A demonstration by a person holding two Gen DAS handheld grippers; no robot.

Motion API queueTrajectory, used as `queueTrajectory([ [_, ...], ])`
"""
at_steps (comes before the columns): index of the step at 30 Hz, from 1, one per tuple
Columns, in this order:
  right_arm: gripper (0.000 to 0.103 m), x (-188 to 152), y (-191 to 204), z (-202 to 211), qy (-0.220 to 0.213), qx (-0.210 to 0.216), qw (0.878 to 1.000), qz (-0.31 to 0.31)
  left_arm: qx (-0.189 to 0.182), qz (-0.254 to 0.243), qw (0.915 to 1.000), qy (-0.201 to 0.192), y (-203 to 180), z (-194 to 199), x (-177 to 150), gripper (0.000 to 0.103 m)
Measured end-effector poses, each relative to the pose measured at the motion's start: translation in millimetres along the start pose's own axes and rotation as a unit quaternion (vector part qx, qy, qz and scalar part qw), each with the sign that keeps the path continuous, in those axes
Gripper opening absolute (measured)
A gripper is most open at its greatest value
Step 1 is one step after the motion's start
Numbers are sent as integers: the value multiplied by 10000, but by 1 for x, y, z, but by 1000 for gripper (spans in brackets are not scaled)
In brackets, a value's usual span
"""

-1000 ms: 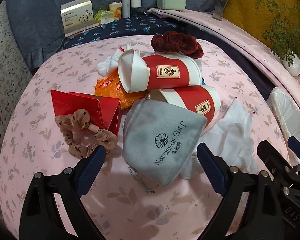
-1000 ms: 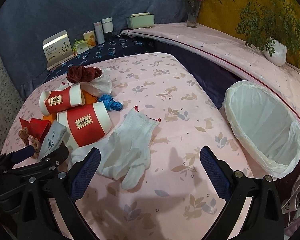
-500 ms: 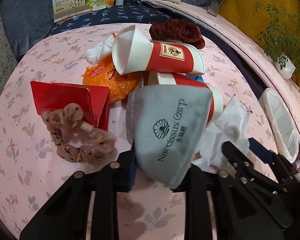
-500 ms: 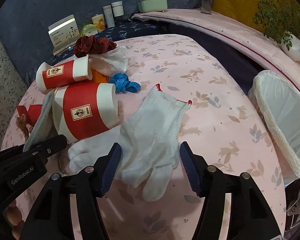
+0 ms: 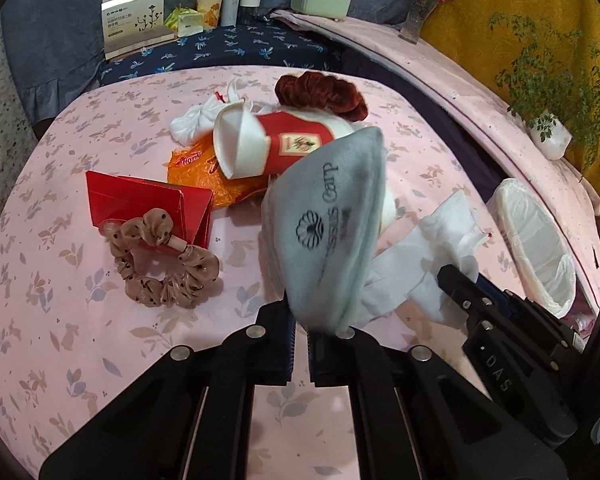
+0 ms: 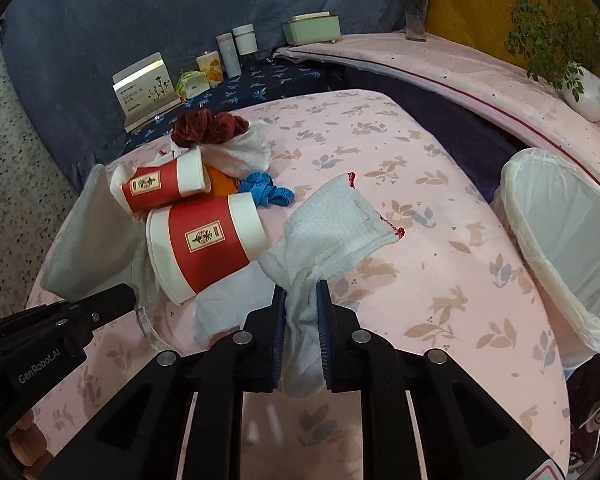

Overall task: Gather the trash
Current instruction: 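Grasp the grey pouch with the left tool while the right tool grasps the white gloves, then carry the grey pouch and white gloves over the white bin and open both tools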

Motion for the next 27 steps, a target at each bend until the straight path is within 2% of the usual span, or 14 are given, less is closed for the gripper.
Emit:
queueTrajectory([
  [7,14,15,-37,42,-474,-129,9985,-241,-177,-160,9994,-235,-27,24,4,4],
  [12,14,22,-70,62,-718,-321,9958,-469,-330,-418,9980,-350,-60,29,8,2],
  [19,14,20,-115,79,-870,-588,9914,-780,-660,-710,9943,-448,-106,30,15,1],
  [27,14,18,-173,86,-955,-976,9846,-1096,-1015,-1065,9884,-364,-168,14,24,1],
])
Point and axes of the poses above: each gripper's, at about its wrist camera, not at the fingertips, and z roughly against the way its jaws point, y to its left, x to its top, the point moved 6 cm from there along -z, roughly the way its jaws point, and after that the axes turned 4 degrees about -x, right-handed, at the moved point
